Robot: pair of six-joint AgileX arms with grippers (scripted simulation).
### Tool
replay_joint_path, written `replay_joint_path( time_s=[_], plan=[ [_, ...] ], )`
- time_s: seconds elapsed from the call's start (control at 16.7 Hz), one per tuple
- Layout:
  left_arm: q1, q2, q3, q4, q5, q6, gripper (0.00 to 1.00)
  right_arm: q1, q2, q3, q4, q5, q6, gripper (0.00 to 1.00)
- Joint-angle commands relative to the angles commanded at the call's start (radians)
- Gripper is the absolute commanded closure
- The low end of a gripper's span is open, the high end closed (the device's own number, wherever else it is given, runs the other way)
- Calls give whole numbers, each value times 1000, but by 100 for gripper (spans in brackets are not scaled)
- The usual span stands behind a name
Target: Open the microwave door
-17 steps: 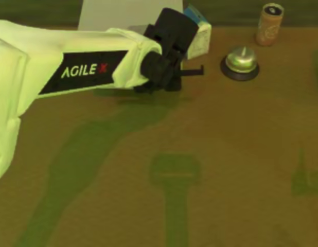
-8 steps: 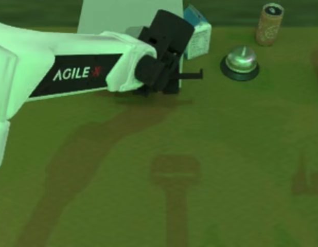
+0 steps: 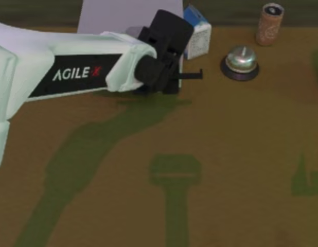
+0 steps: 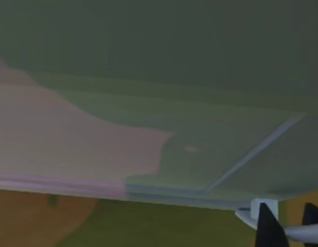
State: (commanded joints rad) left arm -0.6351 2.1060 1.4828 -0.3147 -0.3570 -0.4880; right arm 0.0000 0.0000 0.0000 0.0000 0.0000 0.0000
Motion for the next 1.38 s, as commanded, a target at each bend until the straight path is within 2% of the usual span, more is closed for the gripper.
replay_joint_path(
  time_s=[0.96, 1.38],
  plan=[
    [0, 0, 0, 0, 0, 0, 100, 0, 0, 0, 0, 0, 0, 0],
    [3, -30, -45, 32, 27, 36, 100, 0, 0, 0, 0, 0, 0, 0]
  ],
)
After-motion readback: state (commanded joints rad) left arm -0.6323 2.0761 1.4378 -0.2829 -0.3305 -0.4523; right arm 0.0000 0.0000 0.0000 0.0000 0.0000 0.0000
